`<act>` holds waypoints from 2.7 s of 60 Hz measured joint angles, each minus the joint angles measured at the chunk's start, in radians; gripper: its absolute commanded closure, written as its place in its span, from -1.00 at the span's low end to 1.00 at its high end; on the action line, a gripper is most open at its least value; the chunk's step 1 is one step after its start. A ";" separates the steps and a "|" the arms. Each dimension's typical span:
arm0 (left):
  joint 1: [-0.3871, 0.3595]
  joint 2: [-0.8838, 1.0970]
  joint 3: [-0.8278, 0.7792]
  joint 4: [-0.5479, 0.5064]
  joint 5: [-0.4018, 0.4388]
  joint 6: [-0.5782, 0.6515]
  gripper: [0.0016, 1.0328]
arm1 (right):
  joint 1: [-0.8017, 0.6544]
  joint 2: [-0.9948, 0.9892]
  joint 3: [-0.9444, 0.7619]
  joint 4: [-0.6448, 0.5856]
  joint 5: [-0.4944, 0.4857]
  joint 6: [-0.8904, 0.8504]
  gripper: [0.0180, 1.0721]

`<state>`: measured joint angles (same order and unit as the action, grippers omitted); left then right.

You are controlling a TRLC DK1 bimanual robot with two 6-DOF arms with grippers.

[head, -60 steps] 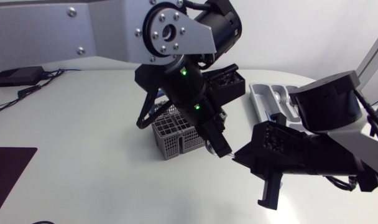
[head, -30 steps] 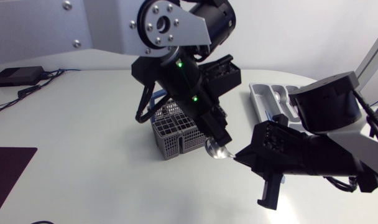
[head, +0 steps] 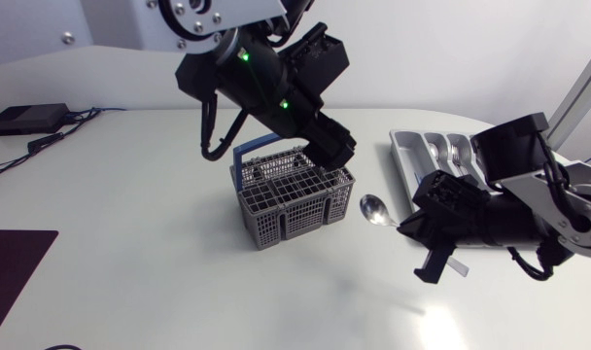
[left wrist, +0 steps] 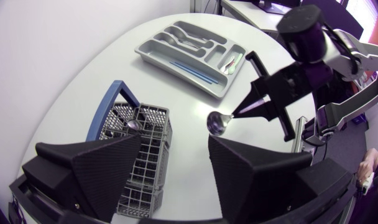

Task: Unload the cutlery basket into the drawer organizer.

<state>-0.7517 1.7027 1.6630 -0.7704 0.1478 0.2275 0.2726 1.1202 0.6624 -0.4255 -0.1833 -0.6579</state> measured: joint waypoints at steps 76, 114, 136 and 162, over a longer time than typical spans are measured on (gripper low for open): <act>-0.001 -0.064 -0.243 0.224 -0.072 -0.037 -0.90 | -0.468 0.995 0.970 0.022 0.015 0.521 0.89; -0.001 -0.064 -0.245 0.262 -0.076 -0.045 -0.90 | -0.516 1.231 1.212 -0.088 0.022 0.546 0.88; 0.016 -0.063 -0.275 0.338 -0.078 -0.098 -0.90 | -0.516 1.240 1.208 -0.094 -0.004 0.546 -0.27; 0.080 0.057 -0.277 0.412 -0.006 -0.303 -0.91 | -0.523 1.001 0.924 -0.013 -0.058 0.546 -0.39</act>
<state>-0.6716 1.7599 1.3857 -0.3588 0.1417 -0.0750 -0.2504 2.1208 1.5867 -0.4389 -0.2413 -0.1123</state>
